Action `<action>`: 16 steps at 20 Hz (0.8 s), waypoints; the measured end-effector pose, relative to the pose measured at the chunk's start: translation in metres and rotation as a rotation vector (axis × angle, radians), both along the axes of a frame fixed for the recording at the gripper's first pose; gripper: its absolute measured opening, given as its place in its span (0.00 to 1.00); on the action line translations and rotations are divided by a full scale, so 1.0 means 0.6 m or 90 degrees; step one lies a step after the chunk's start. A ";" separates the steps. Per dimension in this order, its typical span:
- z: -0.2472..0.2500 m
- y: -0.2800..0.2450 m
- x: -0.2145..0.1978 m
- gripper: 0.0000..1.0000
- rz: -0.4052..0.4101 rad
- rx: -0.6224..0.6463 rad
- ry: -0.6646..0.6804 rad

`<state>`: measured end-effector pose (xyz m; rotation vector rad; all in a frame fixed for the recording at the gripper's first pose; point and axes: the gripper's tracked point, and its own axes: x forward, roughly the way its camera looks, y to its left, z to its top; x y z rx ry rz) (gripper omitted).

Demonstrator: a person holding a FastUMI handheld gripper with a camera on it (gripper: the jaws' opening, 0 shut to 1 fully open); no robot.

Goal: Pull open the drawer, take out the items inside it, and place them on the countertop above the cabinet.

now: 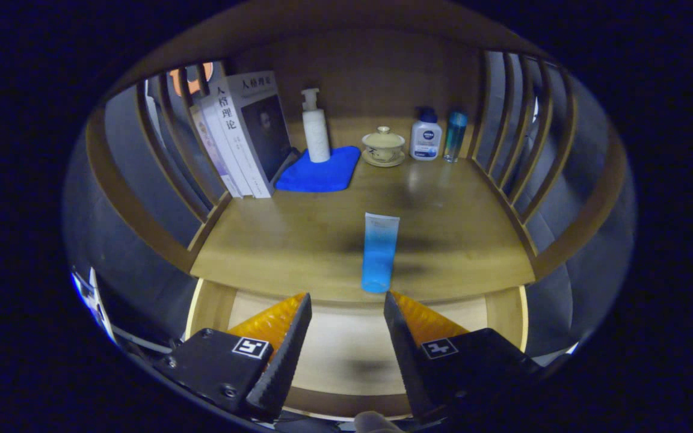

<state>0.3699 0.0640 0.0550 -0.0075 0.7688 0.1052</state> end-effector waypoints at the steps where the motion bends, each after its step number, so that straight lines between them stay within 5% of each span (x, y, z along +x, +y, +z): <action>1: 0.001 0.001 -0.012 0.78 0.003 0.009 -0.024; 9: 0.017 -0.022 -0.124 0.79 0.001 0.020 -0.258; 13: 0.019 -0.030 -0.204 1.00 -0.006 0.025 -0.361; 16: 0.010 -0.035 -0.247 1.00 -0.007 0.032 -0.417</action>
